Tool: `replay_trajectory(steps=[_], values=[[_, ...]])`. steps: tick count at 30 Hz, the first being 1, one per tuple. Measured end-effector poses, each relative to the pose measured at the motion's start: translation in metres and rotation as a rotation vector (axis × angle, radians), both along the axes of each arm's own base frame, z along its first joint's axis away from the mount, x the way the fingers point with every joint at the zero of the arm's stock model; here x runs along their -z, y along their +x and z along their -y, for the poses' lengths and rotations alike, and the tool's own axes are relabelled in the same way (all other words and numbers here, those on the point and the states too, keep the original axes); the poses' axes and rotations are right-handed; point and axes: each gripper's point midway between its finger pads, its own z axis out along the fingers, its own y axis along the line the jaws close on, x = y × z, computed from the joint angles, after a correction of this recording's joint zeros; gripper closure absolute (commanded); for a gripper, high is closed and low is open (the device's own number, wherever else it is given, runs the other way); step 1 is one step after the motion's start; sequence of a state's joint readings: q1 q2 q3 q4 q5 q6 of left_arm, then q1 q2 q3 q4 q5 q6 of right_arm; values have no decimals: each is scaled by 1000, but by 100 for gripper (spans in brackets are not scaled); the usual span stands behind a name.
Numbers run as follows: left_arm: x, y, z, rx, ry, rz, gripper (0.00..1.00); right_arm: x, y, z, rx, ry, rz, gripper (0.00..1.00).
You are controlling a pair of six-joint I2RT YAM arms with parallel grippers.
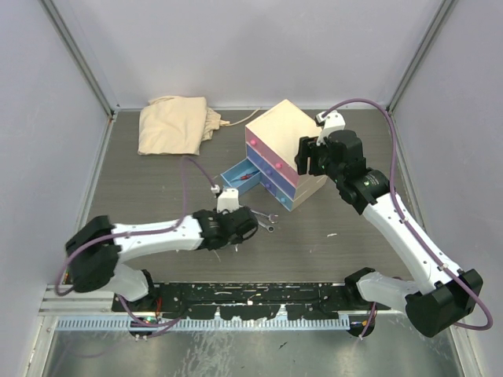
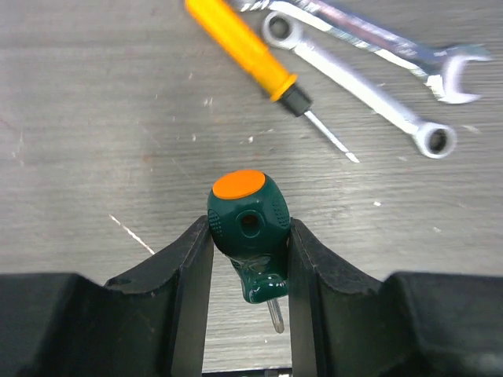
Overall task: Sort the tools into containers
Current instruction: Pick up the screwdriver from the center of the board, then place the screwdriver in the drawer.
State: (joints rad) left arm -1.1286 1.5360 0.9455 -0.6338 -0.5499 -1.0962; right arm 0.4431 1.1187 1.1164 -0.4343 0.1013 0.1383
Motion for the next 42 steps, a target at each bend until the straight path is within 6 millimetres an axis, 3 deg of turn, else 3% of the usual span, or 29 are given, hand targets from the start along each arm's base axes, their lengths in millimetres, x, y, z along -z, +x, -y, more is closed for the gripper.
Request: replay_trajectory(steps=[2, 7, 10, 14, 19, 24, 29, 34, 42], values=[[-18, 5, 0, 72, -54, 35, 86, 0, 0, 0, 0, 0, 0, 31], [-75, 37, -13, 217, -230, 179, 98, 0, 0, 0, 0, 0, 0, 31], [-101, 58, -18, 279, -260, 261, 100, 0, 0, 0, 0, 3, 0, 31], [-114, 82, -11, 418, -260, 280, 100, -1, -2, -1, -4, 13, -1, 31], [-128, 118, 17, 628, -260, 274, 100, -3, -4, -2, -7, 27, 1, 31], [-133, 151, 27, 732, -289, 294, 100, -4, -5, -3, -10, 34, 1, 31], [-115, 177, 20, 748, -304, 286, 100, -11, -10, -1, -10, 45, 17, 31], [-97, 195, 19, 737, -302, 289, 100, -14, -11, -1, -11, 50, 24, 31], [-101, 219, 32, 763, -301, 403, 100, -13, -13, -1, -11, 57, 14, 31]])
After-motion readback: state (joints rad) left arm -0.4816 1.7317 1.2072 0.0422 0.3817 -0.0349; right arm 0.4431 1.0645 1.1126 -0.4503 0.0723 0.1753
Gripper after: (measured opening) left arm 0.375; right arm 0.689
